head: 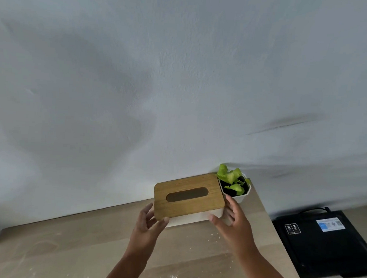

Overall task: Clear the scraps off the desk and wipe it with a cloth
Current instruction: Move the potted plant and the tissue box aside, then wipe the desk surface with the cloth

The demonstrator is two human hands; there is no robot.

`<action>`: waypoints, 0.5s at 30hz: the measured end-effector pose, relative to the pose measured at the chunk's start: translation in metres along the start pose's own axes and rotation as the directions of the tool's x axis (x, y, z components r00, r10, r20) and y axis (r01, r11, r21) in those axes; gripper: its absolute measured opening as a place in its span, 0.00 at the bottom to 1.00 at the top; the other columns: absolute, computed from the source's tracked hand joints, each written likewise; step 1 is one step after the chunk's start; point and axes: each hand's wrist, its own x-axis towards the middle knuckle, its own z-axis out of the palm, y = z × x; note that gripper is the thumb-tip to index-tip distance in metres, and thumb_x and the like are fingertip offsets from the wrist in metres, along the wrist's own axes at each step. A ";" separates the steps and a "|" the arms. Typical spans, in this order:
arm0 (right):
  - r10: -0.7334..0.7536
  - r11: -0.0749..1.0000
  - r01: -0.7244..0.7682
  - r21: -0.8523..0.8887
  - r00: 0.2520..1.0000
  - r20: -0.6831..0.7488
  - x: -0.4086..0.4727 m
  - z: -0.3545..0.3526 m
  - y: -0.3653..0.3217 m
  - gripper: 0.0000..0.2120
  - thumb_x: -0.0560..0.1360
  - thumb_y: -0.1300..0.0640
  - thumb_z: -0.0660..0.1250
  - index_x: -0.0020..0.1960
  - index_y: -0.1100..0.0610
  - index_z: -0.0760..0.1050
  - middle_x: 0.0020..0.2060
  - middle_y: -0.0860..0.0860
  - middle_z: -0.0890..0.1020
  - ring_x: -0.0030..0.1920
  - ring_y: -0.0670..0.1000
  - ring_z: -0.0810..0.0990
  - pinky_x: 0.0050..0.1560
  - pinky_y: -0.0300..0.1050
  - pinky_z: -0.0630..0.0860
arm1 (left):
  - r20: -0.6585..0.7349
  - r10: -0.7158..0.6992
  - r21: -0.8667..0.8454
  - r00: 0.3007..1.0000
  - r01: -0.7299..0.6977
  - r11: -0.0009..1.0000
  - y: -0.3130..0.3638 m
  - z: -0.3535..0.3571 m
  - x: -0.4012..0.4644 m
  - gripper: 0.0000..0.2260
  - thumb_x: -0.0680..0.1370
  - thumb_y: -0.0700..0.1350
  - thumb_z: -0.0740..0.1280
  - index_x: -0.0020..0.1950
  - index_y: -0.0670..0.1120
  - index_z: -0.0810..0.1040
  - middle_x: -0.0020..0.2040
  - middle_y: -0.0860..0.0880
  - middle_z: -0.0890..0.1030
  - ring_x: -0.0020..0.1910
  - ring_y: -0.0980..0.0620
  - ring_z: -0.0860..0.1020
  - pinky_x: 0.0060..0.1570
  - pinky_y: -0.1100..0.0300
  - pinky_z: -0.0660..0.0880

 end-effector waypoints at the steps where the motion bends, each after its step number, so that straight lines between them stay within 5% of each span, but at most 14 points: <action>1: -0.003 1.000 0.003 -0.011 1.000 -0.008 -0.005 -0.002 -0.002 0.44 0.69 0.47 0.81 0.79 0.44 0.62 0.74 0.45 0.73 0.72 0.43 0.71 0.69 0.40 0.69 | 0.003 0.000 -0.003 1.000 0.000 1.000 0.000 -0.001 -0.006 0.35 0.70 0.54 0.79 0.74 0.54 0.69 0.67 0.49 0.80 0.66 0.49 0.79 0.67 0.45 0.76; 5: -0.002 0.999 0.001 -0.042 0.999 -0.034 -0.033 -0.013 -0.002 0.46 0.69 0.47 0.81 0.80 0.47 0.62 0.77 0.46 0.69 0.75 0.46 0.68 0.73 0.45 0.67 | 0.011 0.019 0.036 1.000 -0.019 0.999 -0.009 -0.005 -0.034 0.38 0.72 0.57 0.75 0.78 0.53 0.64 0.71 0.48 0.71 0.71 0.47 0.72 0.71 0.45 0.71; 15: 0.017 0.986 -0.021 -0.165 0.999 -0.027 -0.125 -0.037 0.030 0.43 0.70 0.44 0.79 0.79 0.47 0.64 0.76 0.46 0.69 0.75 0.47 0.69 0.74 0.47 0.67 | -0.012 0.014 -0.020 1.000 -0.014 1.000 -0.065 -0.024 -0.128 0.38 0.66 0.63 0.77 0.73 0.55 0.70 0.69 0.52 0.77 0.68 0.51 0.76 0.67 0.50 0.74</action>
